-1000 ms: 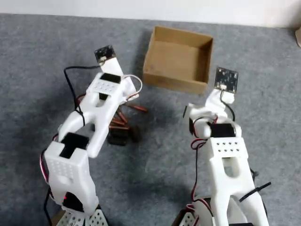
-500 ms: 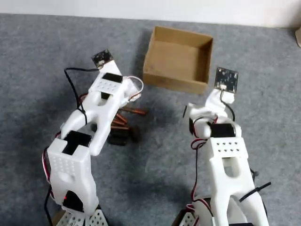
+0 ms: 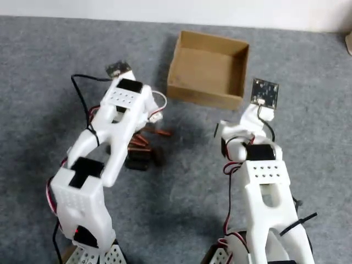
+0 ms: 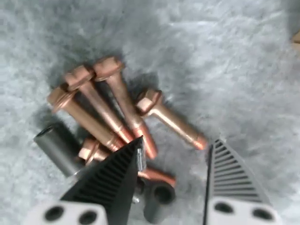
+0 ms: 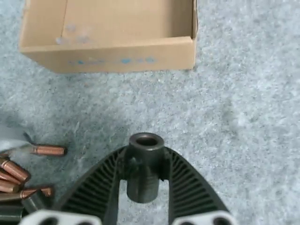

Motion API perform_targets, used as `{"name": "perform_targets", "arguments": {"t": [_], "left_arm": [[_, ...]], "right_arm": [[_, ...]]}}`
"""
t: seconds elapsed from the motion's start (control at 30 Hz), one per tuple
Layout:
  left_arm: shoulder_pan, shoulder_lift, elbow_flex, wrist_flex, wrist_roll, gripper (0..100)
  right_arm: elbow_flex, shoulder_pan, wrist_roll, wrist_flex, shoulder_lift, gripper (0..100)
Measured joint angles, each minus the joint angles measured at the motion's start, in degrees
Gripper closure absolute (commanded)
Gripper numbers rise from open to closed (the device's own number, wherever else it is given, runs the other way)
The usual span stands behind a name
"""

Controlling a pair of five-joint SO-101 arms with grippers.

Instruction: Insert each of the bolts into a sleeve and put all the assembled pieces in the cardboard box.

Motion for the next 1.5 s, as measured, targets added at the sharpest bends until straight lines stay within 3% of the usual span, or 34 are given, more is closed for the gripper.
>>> {"name": "perform_targets", "arguments": {"t": [0.23, 0.67, 0.73, 0.8, 0.97, 1.3, 1.5], "left_arm": [[0.3, 6.7, -3.3, -0.3, 4.4, 78], [0.4, 14.9, -10.8, -1.8, 4.8, 78], [0.3, 15.6, -11.6, -1.8, 4.8, 84], [0.3, 15.9, -12.2, -1.8, 4.8, 100], [0.3, 16.2, -13.4, -3.1, 5.0, 99], [0.4, 15.0, -12.8, -3.1, -12.8, 100], [0.3, 6.3, -6.1, -2.9, -20.4, 100]], "right_arm": [[0.0, 0.0, 0.0, 0.0, 0.0, 99.3], [3.0, 0.2, 0.0, -3.6, 0.0, 99.3], [3.0, 0.1, 0.0, -3.8, 0.0, 99.3], [3.0, 0.1, 0.0, -3.8, 0.0, 99.3], [3.0, 0.1, 0.0, -3.8, 0.0, 99.3], [3.0, 0.2, 0.0, -3.8, 0.0, 99.3], [3.0, 0.2, 0.0, -3.8, -0.3, 99.3]]}}
